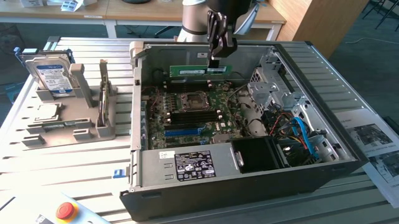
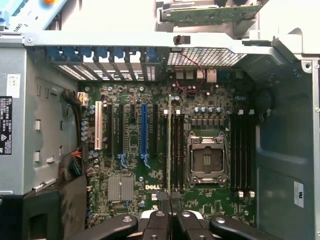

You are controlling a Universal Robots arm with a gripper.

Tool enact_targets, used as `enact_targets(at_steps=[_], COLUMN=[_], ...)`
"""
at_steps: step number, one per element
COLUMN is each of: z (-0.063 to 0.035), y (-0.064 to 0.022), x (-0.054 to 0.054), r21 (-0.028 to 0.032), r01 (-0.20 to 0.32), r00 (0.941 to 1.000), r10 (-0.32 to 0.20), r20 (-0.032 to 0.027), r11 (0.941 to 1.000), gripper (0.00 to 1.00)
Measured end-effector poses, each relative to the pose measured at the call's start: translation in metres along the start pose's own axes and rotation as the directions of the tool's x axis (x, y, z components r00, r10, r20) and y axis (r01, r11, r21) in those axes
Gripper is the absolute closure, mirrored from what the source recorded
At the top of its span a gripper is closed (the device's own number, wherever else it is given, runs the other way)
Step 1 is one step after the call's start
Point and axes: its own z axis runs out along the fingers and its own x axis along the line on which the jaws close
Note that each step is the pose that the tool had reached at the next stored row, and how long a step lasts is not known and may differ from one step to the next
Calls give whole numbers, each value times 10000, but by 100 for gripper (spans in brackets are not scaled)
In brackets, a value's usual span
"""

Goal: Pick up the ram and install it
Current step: 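Pick up the ram and move it above insertion slot, then insert the ram into the slot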

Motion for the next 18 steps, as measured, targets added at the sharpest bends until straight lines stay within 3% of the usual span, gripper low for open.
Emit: enact_targets(at_steps=[4,18], z=[9,9], y=[1,2], x=[-78,-81], r21=[-1,-1], r01=[0,0], r00=[10000,10000], r10=[0,0], r20=[-1,-1], r11=[10000,10000], gripper=[89,89])
